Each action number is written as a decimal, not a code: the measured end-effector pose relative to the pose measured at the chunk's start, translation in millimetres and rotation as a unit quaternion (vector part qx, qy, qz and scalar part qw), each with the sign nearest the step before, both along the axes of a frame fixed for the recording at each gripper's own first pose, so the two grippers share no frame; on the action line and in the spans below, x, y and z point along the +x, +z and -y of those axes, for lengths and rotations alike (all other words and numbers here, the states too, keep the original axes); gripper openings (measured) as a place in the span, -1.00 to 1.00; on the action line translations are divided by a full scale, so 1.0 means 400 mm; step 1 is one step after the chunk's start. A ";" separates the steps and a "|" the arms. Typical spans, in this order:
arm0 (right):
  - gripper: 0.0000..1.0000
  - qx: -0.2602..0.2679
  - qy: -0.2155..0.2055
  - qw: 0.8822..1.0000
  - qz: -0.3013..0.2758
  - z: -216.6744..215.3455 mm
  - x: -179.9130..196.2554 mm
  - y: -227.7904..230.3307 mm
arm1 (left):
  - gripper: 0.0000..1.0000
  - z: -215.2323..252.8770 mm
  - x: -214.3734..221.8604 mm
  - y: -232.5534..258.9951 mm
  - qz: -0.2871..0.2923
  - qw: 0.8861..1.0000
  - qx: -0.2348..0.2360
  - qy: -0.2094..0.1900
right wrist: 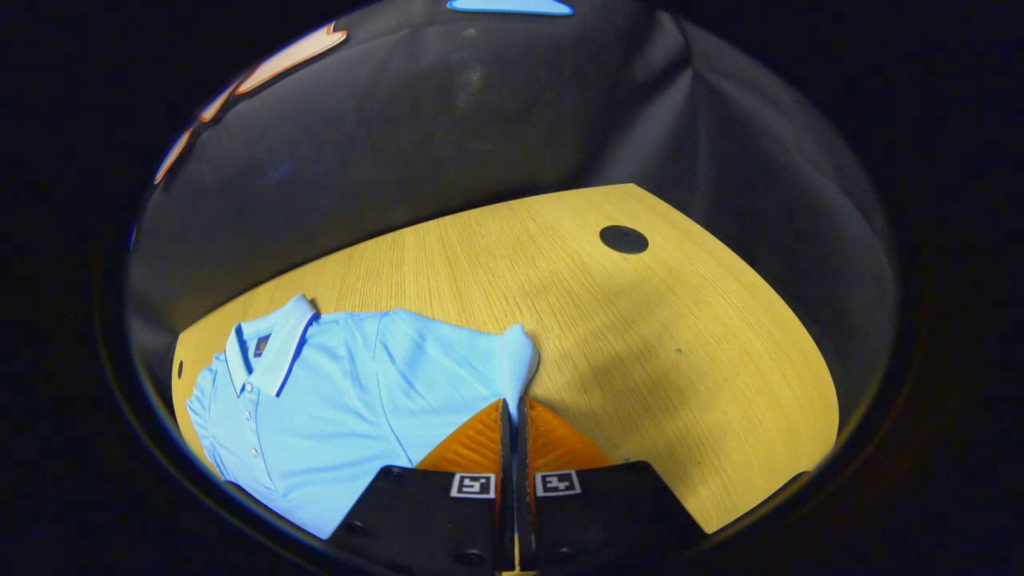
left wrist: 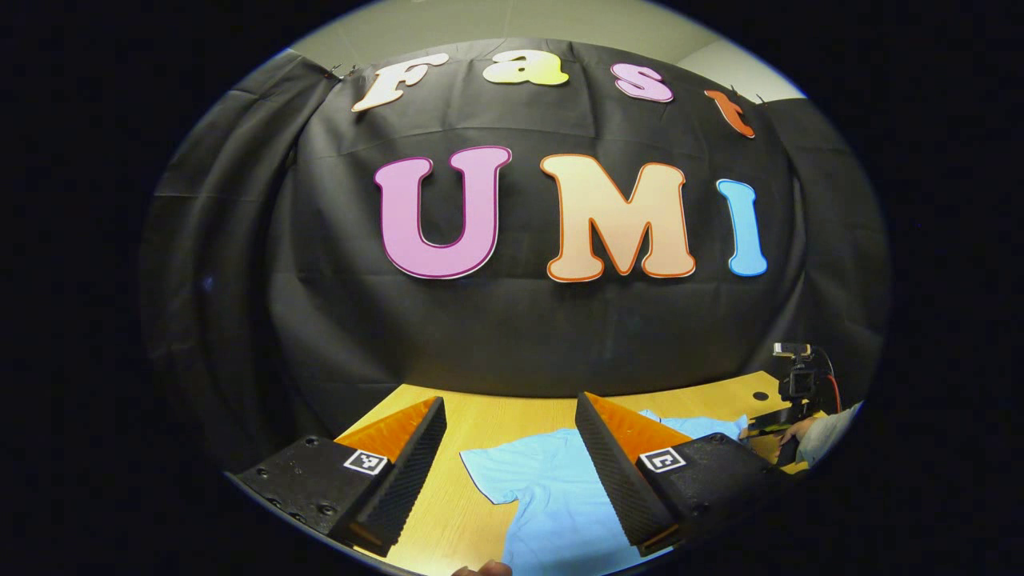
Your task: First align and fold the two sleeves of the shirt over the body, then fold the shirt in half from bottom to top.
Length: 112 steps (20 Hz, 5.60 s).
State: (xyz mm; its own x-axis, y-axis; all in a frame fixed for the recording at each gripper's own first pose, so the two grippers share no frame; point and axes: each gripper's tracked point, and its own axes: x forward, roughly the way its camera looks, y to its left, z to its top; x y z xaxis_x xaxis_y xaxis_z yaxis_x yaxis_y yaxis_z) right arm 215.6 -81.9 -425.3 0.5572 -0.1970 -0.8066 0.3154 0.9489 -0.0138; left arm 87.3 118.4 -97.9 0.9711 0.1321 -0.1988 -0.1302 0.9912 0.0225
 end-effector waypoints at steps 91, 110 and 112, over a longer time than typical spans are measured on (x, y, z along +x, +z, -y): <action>0.94 0.035 0.180 0.961 0.206 -0.153 -0.447 0.494 | 0.92 0.215 0.019 -0.303 -0.120 0.987 -0.077 -0.071; 0.94 -0.011 0.216 0.972 0.093 -0.068 -0.916 0.289 | 0.92 0.163 -0.600 -0.494 -0.240 0.968 -0.030 -0.071; 0.94 -0.010 0.217 0.973 0.079 -0.070 -0.944 0.263 | 0.92 0.164 -0.639 -0.523 -0.254 0.964 -0.030 -0.076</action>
